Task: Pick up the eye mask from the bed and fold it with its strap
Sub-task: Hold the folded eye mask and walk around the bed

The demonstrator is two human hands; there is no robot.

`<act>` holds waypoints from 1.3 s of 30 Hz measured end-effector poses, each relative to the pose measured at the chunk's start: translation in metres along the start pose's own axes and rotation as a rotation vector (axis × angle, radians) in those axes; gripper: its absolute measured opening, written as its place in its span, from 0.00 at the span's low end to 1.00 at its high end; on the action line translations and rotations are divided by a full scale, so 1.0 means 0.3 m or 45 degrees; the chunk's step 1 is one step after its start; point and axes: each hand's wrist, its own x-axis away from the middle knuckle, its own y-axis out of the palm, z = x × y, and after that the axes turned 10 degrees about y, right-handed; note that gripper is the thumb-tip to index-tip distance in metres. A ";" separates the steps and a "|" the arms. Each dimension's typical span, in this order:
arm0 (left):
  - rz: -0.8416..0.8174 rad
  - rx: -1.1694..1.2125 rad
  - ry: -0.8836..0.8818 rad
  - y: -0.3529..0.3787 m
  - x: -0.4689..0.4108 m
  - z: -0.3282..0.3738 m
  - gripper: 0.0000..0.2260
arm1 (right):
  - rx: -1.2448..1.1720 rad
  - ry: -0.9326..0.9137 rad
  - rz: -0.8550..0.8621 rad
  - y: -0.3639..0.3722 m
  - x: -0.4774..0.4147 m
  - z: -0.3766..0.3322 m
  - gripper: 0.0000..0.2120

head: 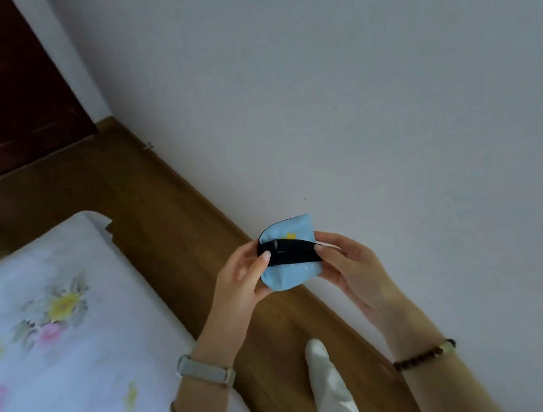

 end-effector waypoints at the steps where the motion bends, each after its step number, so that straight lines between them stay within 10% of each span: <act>1: 0.046 -0.018 0.025 -0.015 -0.041 0.007 0.15 | 0.022 0.012 -0.045 0.023 -0.058 -0.020 0.09; 23: 0.830 -0.065 0.339 -0.386 -0.711 0.229 0.10 | 0.396 0.293 -0.825 0.669 -1.069 -0.319 0.10; 39: 0.869 -0.057 0.415 -1.017 -1.371 0.625 0.10 | 0.551 0.209 -0.925 1.475 -1.684 -0.474 0.12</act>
